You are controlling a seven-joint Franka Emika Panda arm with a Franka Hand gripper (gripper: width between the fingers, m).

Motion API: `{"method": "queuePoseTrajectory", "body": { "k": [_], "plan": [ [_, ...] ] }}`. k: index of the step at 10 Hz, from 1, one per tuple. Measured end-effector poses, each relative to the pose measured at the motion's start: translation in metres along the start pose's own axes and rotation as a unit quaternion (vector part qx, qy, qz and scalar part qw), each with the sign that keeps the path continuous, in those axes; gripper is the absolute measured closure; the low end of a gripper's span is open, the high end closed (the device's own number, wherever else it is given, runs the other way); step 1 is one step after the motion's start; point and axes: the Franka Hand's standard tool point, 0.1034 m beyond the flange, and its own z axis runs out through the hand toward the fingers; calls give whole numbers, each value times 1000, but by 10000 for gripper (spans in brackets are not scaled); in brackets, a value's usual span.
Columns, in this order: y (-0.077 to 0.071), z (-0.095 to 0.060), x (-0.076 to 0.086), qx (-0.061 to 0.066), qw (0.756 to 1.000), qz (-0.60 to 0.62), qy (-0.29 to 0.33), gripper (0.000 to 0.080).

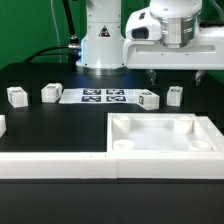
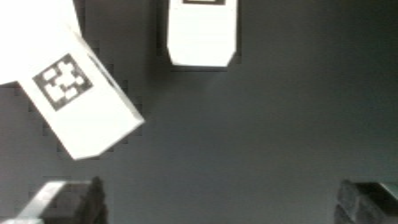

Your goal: Assemble square table

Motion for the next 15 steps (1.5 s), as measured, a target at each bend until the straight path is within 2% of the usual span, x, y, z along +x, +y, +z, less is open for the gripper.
{"method": "queuePoseTrajectory", "body": {
  "k": [2,4,5,8,9,10,11,12,15],
  "plan": [
    [3,5,-1,-4,999,8,-52,151],
    [4,19,-19,4,990,29,-142,151],
    [3,15,-20,3,987,28,-156,151],
    [3,16,-19,3,988,28,-155,151],
    [-2,24,-26,9,985,42,-166,151],
    [-8,37,-34,11,984,41,-175,151],
    [-11,48,-36,20,982,48,-184,151],
    [-8,59,-32,27,982,46,-179,151],
    [-7,60,-32,26,982,47,-179,151]
  ]
}}
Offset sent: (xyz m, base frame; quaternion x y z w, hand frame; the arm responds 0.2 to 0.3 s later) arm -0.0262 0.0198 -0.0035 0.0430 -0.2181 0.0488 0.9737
